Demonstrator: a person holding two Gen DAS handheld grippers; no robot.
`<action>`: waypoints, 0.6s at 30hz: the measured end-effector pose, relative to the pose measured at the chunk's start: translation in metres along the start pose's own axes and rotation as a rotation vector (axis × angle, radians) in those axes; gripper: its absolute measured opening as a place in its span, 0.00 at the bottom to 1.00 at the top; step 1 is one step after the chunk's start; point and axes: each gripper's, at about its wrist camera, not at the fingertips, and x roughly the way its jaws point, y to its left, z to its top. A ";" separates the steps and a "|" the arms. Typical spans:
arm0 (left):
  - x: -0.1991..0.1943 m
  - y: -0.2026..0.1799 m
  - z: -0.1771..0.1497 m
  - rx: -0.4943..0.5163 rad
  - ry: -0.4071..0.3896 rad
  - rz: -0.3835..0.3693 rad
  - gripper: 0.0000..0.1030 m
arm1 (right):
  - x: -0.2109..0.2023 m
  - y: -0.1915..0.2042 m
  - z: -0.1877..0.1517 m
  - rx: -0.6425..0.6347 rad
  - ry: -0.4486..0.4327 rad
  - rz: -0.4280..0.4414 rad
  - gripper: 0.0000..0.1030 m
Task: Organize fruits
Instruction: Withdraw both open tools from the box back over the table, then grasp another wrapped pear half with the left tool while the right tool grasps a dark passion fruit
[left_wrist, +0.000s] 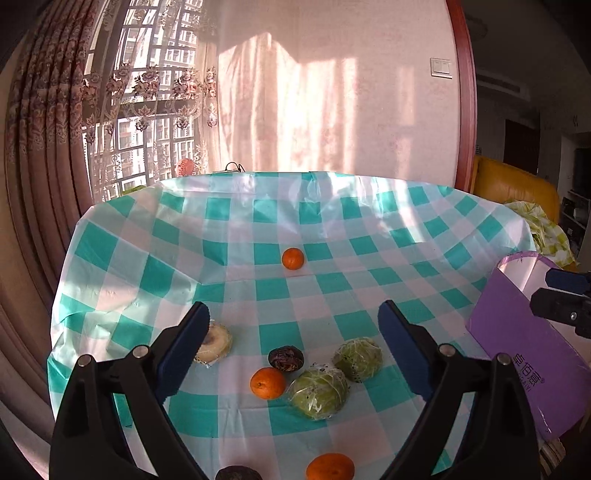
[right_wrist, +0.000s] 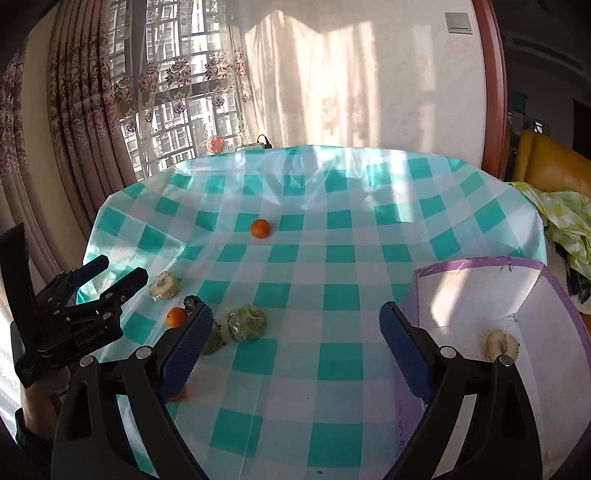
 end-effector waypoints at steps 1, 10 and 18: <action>0.000 0.006 -0.001 -0.009 0.003 0.008 0.89 | 0.005 0.005 -0.007 0.001 0.011 0.009 0.86; 0.006 0.058 -0.013 -0.070 0.035 0.085 0.89 | 0.047 0.045 -0.056 0.014 0.124 0.104 0.86; 0.017 0.091 -0.020 -0.125 0.077 0.135 0.84 | 0.067 0.068 -0.068 -0.007 0.163 0.142 0.86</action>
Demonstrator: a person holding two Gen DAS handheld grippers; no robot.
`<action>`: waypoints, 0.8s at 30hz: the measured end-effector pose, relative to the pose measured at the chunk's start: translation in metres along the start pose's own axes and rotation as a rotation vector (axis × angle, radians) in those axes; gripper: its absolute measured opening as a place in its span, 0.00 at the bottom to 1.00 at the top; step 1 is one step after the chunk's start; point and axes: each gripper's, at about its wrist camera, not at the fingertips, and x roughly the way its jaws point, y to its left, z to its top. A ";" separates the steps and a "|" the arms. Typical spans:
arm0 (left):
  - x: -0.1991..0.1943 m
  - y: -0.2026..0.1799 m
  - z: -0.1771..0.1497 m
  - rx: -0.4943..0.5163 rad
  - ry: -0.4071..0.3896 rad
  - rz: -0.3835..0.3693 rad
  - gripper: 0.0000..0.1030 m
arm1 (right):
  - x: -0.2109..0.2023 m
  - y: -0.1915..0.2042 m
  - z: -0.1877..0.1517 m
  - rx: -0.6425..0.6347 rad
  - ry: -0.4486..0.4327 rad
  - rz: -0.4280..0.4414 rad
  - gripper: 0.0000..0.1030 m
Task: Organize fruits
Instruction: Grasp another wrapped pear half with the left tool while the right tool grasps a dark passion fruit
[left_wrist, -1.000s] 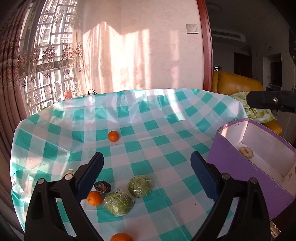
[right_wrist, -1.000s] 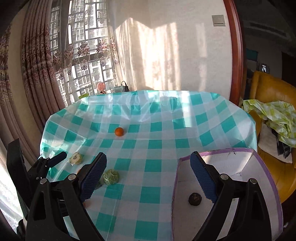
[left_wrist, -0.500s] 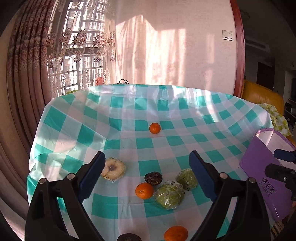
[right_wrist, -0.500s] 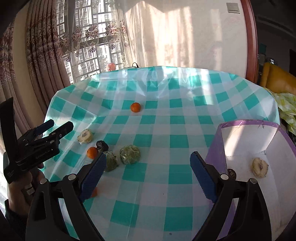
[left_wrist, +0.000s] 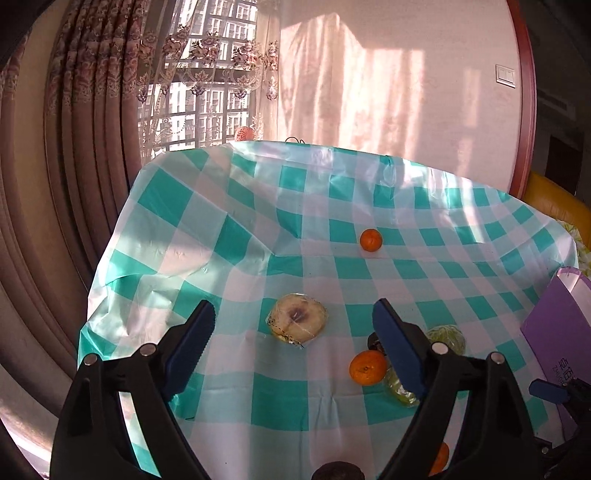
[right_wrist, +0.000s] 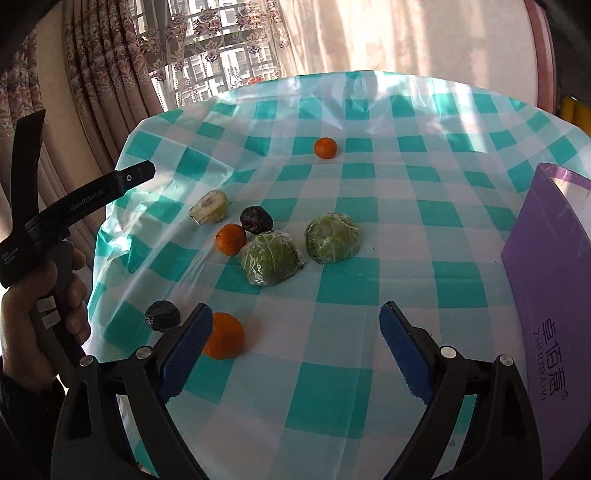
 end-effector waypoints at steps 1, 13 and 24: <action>0.003 0.003 0.000 -0.005 0.006 0.002 0.84 | 0.003 0.001 0.000 0.000 0.005 0.003 0.86; 0.053 0.016 -0.002 -0.017 0.124 0.014 0.78 | 0.032 0.006 0.000 0.016 0.059 0.036 0.86; 0.097 0.005 -0.008 0.054 0.229 -0.007 0.72 | 0.050 0.012 0.002 0.021 0.086 0.053 0.86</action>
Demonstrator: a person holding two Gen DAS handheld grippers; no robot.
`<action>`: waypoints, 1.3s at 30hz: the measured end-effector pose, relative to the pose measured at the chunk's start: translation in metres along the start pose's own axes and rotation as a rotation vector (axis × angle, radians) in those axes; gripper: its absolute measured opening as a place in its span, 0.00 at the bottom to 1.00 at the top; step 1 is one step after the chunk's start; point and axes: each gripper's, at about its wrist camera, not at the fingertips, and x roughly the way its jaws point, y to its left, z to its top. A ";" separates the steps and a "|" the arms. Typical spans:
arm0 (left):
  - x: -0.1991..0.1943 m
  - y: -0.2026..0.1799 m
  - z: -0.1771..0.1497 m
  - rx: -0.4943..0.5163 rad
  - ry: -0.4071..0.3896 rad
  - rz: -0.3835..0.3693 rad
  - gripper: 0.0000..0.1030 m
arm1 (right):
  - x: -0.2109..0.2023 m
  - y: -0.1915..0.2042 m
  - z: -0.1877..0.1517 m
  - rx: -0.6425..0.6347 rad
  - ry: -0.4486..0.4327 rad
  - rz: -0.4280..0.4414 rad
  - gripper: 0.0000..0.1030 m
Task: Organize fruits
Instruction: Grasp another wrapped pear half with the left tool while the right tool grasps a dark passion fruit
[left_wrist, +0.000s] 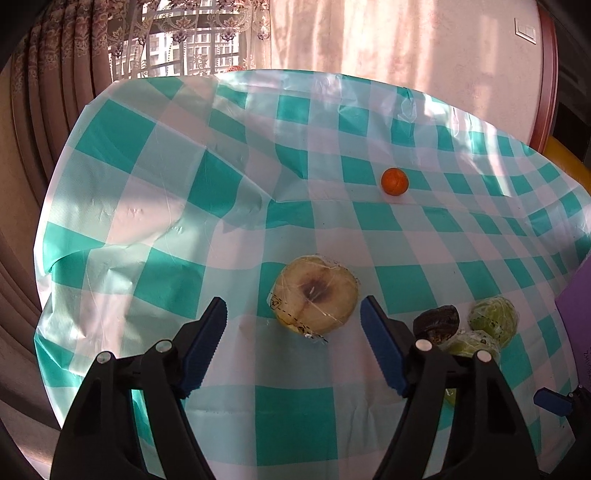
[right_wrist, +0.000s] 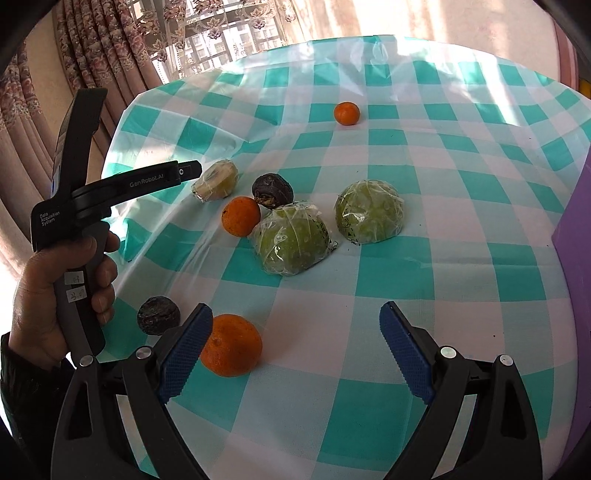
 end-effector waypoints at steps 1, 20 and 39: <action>0.003 -0.001 0.000 0.006 0.006 -0.004 0.71 | 0.001 0.000 0.001 0.002 -0.001 0.001 0.86; 0.041 -0.007 0.005 0.031 0.082 -0.046 0.70 | 0.017 0.011 0.002 -0.019 0.040 0.012 0.86; 0.061 -0.002 0.006 0.020 0.109 -0.110 0.59 | -0.001 0.105 -0.017 -0.405 -0.023 0.053 0.86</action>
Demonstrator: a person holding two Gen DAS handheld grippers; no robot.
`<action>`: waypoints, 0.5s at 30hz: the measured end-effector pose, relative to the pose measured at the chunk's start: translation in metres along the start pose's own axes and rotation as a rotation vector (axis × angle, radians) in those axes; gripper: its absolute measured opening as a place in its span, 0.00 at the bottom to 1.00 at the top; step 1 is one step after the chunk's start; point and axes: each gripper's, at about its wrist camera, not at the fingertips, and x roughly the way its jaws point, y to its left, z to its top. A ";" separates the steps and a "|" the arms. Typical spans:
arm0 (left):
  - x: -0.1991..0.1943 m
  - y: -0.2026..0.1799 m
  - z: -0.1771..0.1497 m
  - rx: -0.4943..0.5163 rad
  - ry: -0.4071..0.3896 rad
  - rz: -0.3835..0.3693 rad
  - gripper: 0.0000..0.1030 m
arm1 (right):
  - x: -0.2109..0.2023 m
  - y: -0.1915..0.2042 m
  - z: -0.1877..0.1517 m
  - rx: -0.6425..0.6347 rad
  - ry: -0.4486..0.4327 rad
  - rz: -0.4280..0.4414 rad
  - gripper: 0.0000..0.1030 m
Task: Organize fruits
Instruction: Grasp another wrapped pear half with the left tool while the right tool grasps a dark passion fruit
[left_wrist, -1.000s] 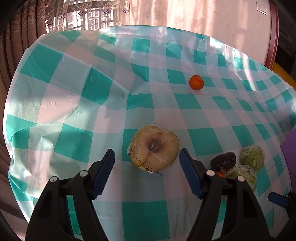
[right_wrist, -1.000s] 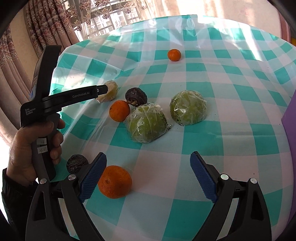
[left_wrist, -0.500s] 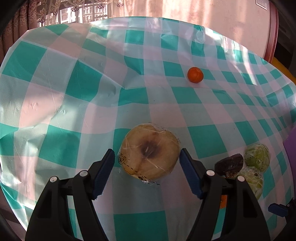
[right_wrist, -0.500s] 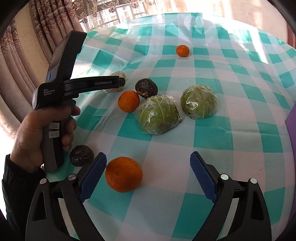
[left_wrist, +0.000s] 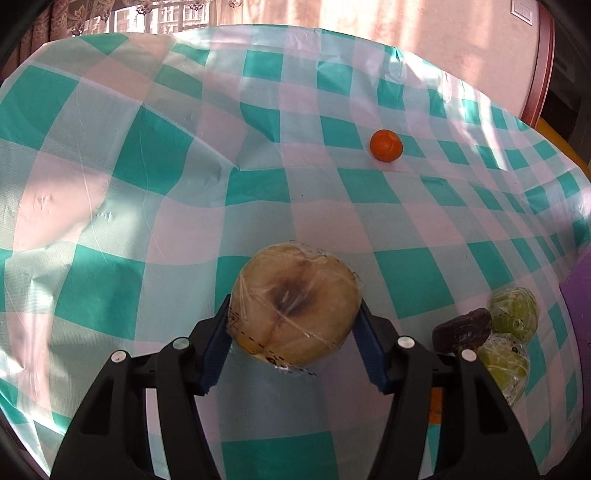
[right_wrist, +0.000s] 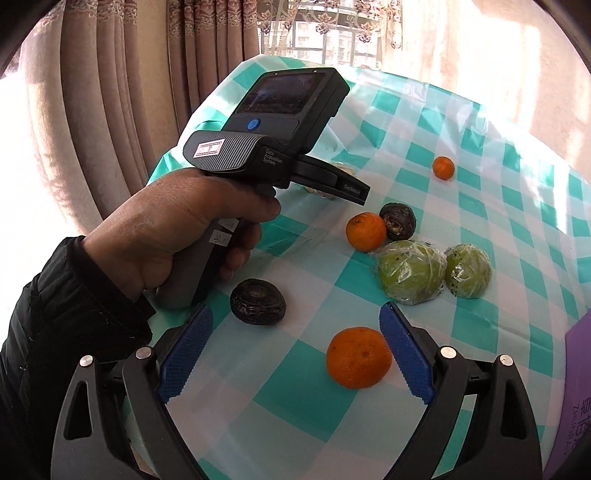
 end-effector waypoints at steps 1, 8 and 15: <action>-0.002 0.002 0.000 -0.011 -0.003 -0.007 0.59 | 0.002 0.002 0.001 -0.005 0.004 0.016 0.86; -0.019 0.016 0.000 -0.099 -0.055 -0.065 0.59 | 0.025 0.001 0.012 0.013 0.074 0.070 0.81; -0.037 0.032 0.000 -0.164 -0.104 -0.021 0.59 | 0.047 0.000 0.016 0.016 0.152 0.085 0.64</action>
